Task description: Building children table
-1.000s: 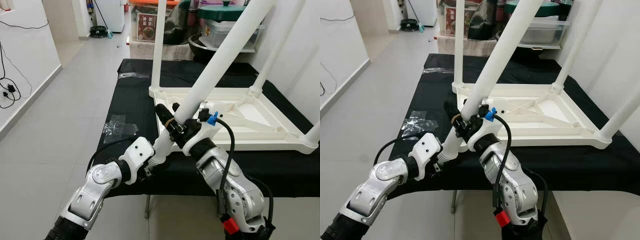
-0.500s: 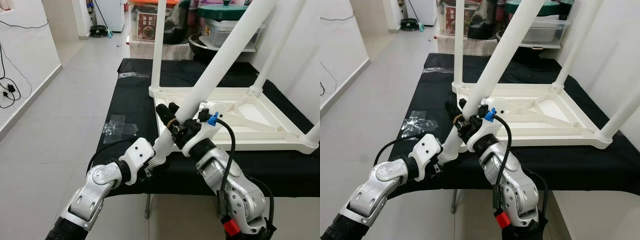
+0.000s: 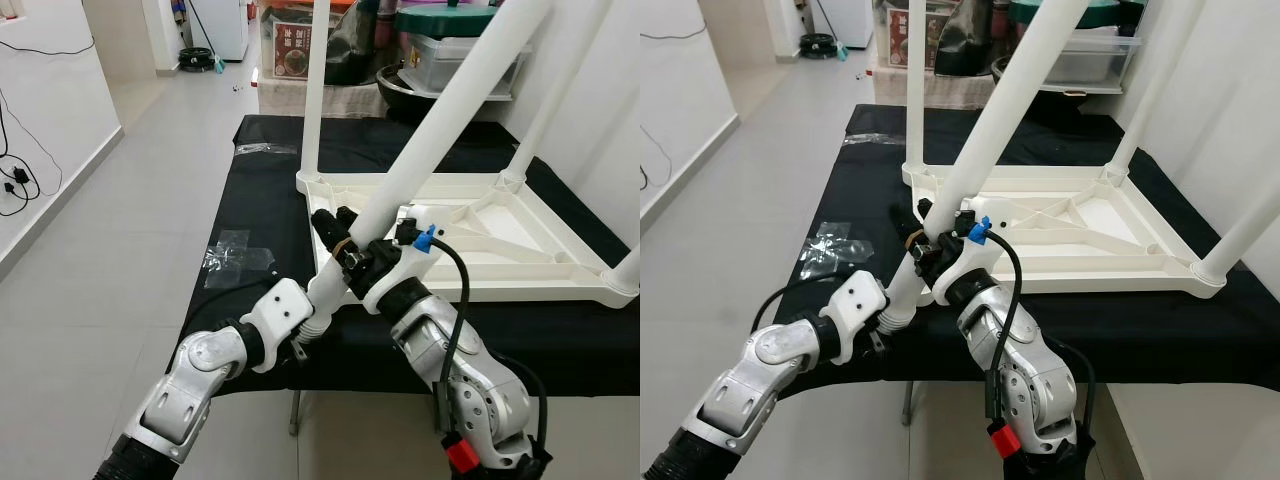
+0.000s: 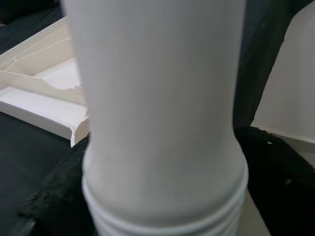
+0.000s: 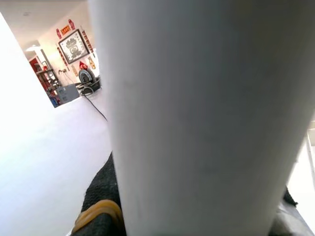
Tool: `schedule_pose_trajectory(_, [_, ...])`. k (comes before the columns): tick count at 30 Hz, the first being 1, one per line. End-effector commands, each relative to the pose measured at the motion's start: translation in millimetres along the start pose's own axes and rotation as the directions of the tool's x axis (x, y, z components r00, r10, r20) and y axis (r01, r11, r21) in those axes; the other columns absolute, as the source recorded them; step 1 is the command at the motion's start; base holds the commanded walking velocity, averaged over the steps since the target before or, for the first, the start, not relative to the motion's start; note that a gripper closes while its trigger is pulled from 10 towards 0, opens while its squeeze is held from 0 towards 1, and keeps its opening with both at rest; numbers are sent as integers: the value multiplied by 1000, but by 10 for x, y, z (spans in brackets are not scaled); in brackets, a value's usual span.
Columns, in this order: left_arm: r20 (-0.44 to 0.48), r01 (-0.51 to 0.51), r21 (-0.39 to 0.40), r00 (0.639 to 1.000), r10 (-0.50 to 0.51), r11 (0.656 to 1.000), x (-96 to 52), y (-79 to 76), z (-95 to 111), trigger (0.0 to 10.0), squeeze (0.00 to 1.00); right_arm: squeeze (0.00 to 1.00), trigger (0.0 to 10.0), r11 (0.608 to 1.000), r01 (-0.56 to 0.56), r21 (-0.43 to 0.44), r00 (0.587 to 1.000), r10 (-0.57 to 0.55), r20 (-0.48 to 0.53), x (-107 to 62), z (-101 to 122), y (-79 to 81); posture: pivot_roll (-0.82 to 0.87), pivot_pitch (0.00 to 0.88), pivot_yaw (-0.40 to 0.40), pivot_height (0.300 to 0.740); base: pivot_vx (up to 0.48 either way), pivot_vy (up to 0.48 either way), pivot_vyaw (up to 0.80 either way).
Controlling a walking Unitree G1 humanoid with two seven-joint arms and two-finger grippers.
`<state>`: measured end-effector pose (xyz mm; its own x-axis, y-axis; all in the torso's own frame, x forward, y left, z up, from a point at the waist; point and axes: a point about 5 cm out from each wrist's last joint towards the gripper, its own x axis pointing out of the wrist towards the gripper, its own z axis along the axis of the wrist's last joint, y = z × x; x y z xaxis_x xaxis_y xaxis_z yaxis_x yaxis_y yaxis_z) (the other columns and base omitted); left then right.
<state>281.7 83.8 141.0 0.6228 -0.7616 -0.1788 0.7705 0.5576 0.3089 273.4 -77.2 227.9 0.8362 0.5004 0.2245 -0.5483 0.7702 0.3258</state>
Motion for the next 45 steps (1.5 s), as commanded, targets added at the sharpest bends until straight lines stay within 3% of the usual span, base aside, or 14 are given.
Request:
schedule_pose_trajectory(1, [-26,0,21,1000,0,1000,-49,-20,-55,10000,1000,0,0,1000,-11,5,1000,11,18,10,39,20,69,10,-66,740,0,0,0])
schedule_pose_trajectory(2, [-26,0,21,1000,0,1000,-49,-20,-55,10000,1000,0,0,1000,-11,5,1000,11,18,10,39,20,69,10,-66,740,0,0,0])
schedule_pose_trajectory(4, [-52,-24,16,998,25,1000,-147,21,-112,10000,0,0,0,1000,4,-6,1000,-4,30,18,68,-18,70,5,-65,740,0,0,0])
schedule_pose_trajectory(11, [-93,-97,-30,991,94,995,-378,0,-252,10000,0,0,0,993,95,-64,994,-91,57,9,119,-199,74,0,-63,740,0,0,0])
schedule_pose_trajectory(12, [-100,-122,-52,988,116,991,-442,-52,-293,10000,0,0,10000,988,134,-80,990,-129,64,0,131,-268,72,0,-64,740,0,0,0])
schedule_pose_trajectory(16, [-102,-225,-114,971,214,968,-607,-220,-355,10000,0,0,10000,961,238,-139,970,-226,95,-43,174,-458,77,0,-69,740,0,0,0])
schedule_pose_trajectory(19, [-76,-305,-142,952,297,942,-639,-264,-314,10000,0,0,10000,942,286,-174,956,-268,119,-71,203,-532,77,0,-72,740,0,0,0])
schedule_pose_trajectory(23, [-43,-378,-187,925,377,907,-629,-284,-238,10000,0,0,10000,936,293,-195,954,-272,130,-79,208,-549,80,0,-75,740,0,0,200])
schedule_pose_trajectory(26, [-25,-455,-173,888,458,873,-597,-280,-181,10000,0,0,10000,939,274,-206,960,-253,124,-62,196,-510,82,0,-77,740,0,0,800])
schedule_pose_trajectory(27, [-26,-481,-214,873,487,850,-586,-310,-163,10000,0,0,10000,941,270,-205,961,-248,125,-55,193,-497,83,0,-78,740,0,0,800])
schedule_pose_trajectory(29, [-26,-481,-214,873,487,850,-586,-310,-163,10000,0,0,10000,941,270,-205,961,-248,125,-55,193,-497,83,0,-78,740,0,0,800])
schedule_pose_trajectory(31, [-34,-508,-264,854,518,820,-572,-378,-138,10000,0,0,10000,941,271,-202,960,-250,123,-41,184,-491,83,0,-81,740,0,0,763])
schedule_pose_trajectory(34, [-33,-515,-292,848,529,806,-562,-421,-105,10000,0,0,10000,940,280,-197,958,-261,118,-24,175,-508,84,0,-83,740,0,0,242])
schedule_pose_trajectory(45, [-61,-598,-283,791,608,750,-625,-286,-122,10000,0,0,10000,936,294,-195,954,-273,127,-11,178,-542,86,0,-93,740,85,-94,0])
